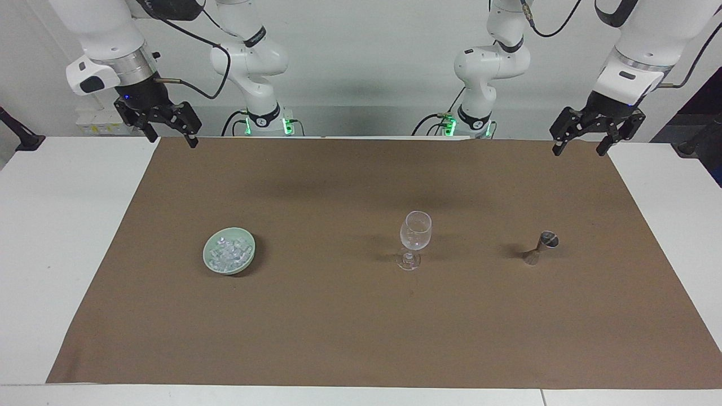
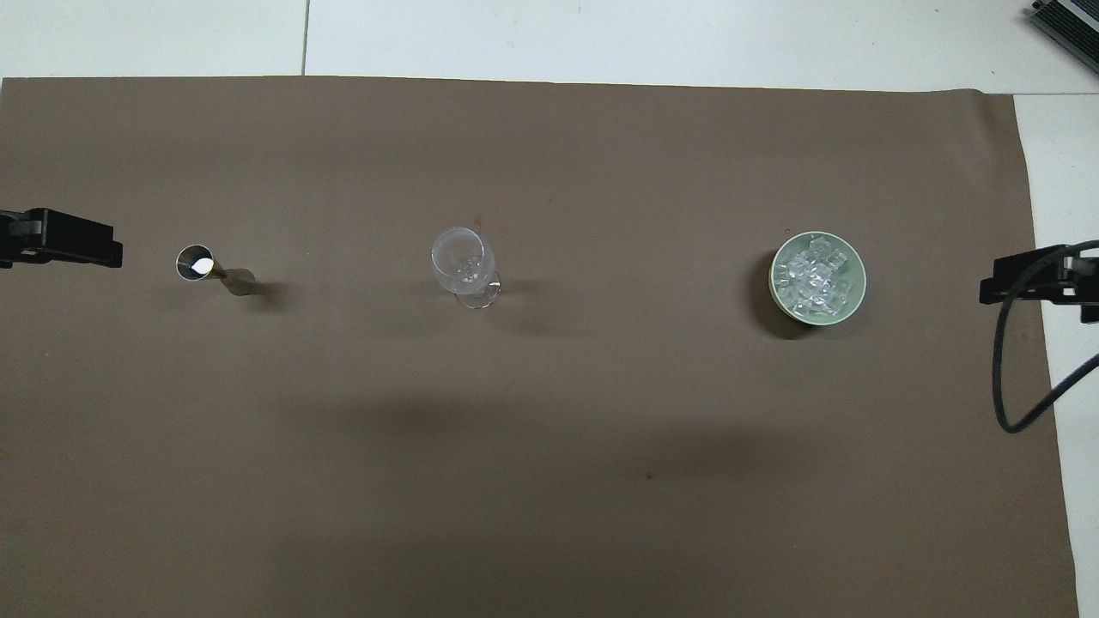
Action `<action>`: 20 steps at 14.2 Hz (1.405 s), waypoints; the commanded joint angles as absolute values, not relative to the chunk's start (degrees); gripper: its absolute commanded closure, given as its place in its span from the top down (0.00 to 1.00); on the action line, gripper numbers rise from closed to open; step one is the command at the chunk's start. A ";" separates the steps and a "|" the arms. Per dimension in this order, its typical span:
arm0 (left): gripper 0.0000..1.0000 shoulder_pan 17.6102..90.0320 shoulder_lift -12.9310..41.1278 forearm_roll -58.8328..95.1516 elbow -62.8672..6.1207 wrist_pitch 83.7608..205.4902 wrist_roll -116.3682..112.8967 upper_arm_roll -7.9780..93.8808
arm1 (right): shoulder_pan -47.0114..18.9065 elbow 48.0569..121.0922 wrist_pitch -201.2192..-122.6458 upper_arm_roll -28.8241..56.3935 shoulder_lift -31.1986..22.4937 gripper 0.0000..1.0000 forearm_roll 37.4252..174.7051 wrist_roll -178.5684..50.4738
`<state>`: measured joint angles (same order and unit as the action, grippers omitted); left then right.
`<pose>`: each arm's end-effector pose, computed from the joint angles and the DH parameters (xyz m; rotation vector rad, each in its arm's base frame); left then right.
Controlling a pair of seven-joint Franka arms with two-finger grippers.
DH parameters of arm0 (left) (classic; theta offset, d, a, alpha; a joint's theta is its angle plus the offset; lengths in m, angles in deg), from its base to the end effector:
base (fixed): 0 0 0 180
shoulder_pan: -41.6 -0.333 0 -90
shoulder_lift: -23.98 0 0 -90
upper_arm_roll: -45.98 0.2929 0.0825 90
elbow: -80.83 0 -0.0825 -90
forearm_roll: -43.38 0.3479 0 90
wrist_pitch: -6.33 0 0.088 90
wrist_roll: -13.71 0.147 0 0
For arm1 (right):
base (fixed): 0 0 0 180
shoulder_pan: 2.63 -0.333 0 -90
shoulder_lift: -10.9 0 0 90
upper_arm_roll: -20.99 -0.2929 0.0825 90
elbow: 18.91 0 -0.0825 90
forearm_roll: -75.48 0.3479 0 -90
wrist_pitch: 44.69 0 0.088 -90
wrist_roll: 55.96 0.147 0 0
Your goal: Pour wine and add ice with both arms
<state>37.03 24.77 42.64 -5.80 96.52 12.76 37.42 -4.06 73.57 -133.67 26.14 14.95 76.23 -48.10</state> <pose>0.5170 -0.0385 0.5946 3.1241 -0.0837 0.1176 0.4956 -0.0317 0.5767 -3.1060 0.3142 -0.0134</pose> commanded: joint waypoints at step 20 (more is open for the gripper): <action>1.00 31.26 19.77 37.77 -5.40 97.56 37.40 38.24 | -3.33 74.87 -133.54 25.73 16.17 1.00 77.23 -48.93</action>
<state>34.96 20.96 40.44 -5.84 96.86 30.02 38.31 -4.06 73.57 -133.67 26.14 14.95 76.23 -48.10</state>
